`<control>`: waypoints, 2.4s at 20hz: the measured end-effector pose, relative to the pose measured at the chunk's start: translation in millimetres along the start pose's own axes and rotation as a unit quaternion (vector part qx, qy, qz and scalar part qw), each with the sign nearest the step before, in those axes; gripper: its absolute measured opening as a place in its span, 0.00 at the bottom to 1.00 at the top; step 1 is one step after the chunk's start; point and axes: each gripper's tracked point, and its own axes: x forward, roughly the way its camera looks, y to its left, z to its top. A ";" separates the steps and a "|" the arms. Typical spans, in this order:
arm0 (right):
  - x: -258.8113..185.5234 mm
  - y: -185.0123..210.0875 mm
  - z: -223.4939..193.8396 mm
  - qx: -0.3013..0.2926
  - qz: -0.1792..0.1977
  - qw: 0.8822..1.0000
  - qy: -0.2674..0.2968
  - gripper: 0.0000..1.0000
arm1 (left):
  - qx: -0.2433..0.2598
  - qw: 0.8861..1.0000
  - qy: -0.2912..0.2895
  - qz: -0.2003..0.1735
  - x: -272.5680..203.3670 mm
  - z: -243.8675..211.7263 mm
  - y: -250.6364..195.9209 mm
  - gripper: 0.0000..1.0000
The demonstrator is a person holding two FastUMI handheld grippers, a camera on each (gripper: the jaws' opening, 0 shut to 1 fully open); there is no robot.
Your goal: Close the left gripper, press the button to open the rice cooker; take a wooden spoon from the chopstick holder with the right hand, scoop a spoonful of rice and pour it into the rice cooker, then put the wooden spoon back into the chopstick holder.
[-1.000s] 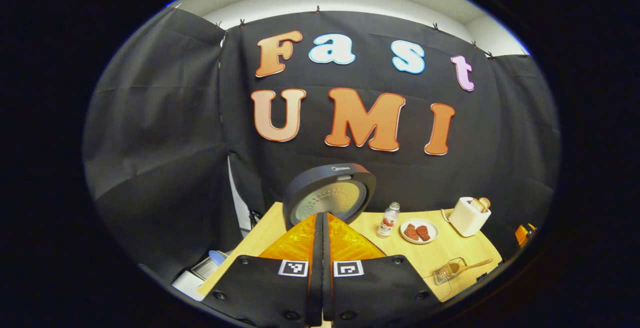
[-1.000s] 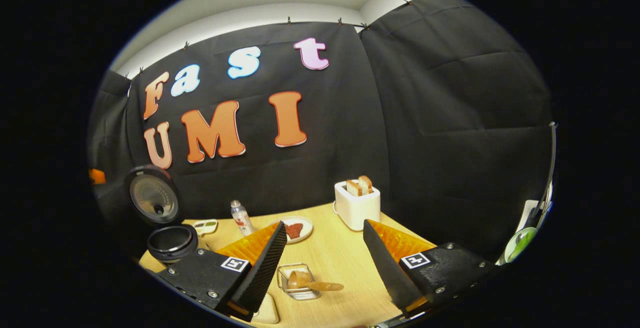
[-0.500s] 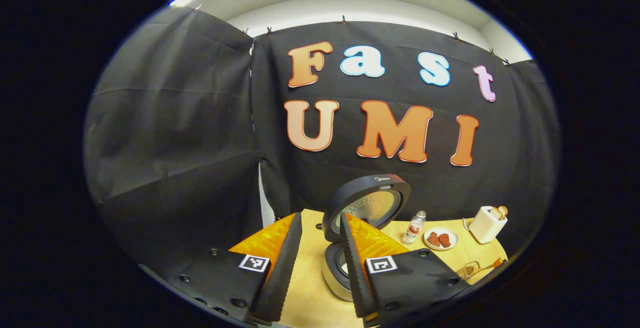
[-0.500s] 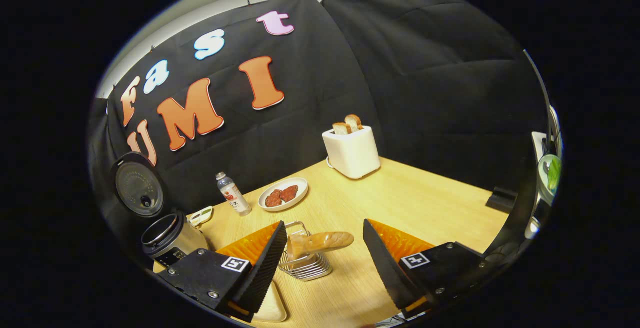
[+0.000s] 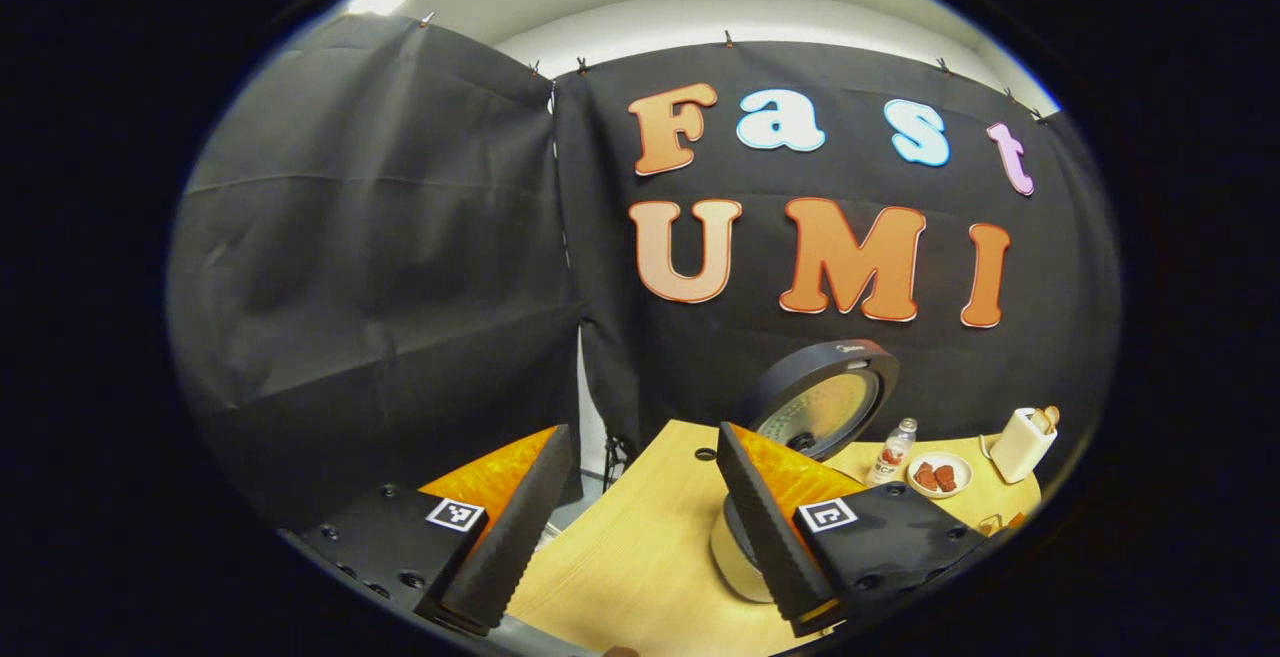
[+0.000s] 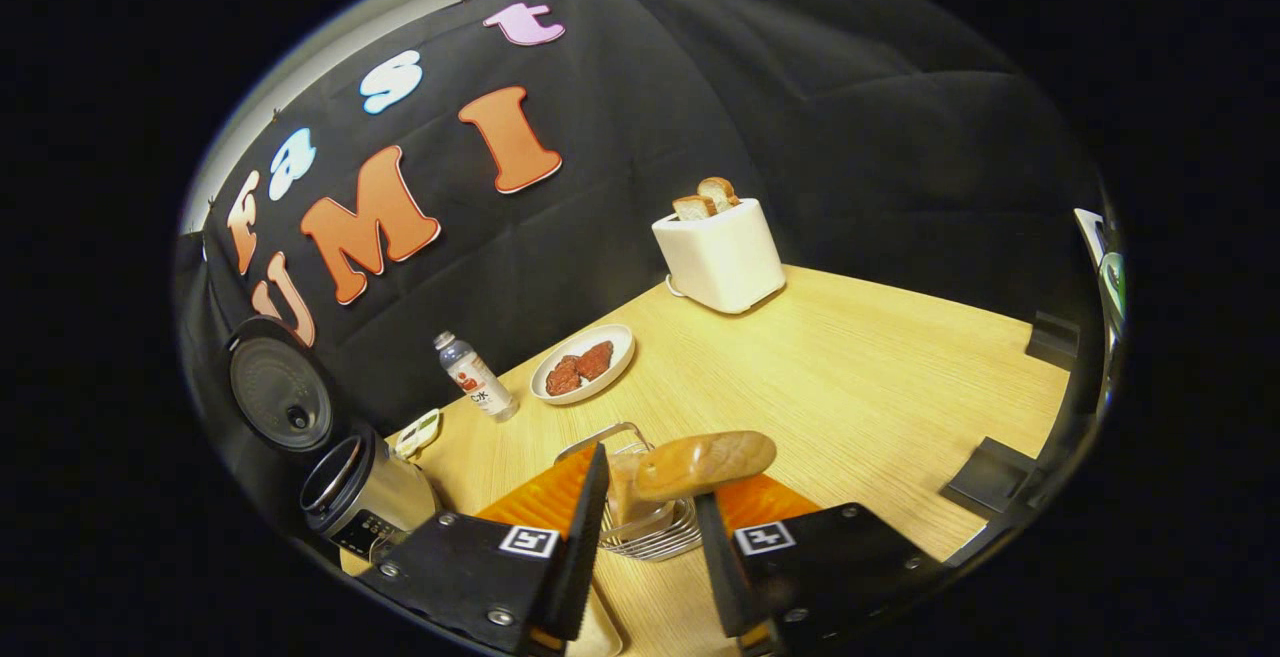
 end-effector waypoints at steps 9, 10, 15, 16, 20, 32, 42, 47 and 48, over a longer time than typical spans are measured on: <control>0.9 29.6 20.1 -0.049 -0.003 0.999 0.024 0.02 | 0.013 1.000 -0.007 0.018 3.1 5.1 27.7 1.00; -5.6 34.1 28.9 -0.059 -0.005 0.998 0.017 0.02 | 0.014 1.000 -0.008 0.015 2.7 5.6 28.6 1.00; -47.8 58.5 68.7 -0.117 -0.013 0.993 -0.016 0.01 | 0.023 1.000 -0.017 0.004 2.4 12.8 30.0 0.98; -58.3 65.6 75.3 -0.130 -0.013 0.991 -0.025 0.01 | 0.024 1.000 -0.017 0.001 2.2 12.7 28.9 0.98; -97.1 106.6 76.4 -0.160 0.017 0.986 -0.030 0.02 | 0.017 1.000 -0.014 -0.010 4.4 9.2 30.4 0.99; -78.2 139.6 -48.7 -0.198 0.012 0.979 0.043 0.01 | 0.029 0.999 -0.013 -0.015 9.6 11.9 52.9 0.98; -67.7 149.3 -88.8 -0.151 0.017 0.987 0.045 0.02 | 0.038 0.999 0.008 -0.018 12.1 -5.7 58.3 0.98; -72.0 161.1 -102.8 -0.121 0.041 0.989 0.068 0.01 | 0.026 0.999 0.021 -0.026 15.1 -15.8 54.6 0.98; -71.9 159.8 -102.9 -0.101 0.045 0.991 0.076 0.02 | 0.024 0.999 0.024 -0.027 15.8 -16.6 53.8 0.99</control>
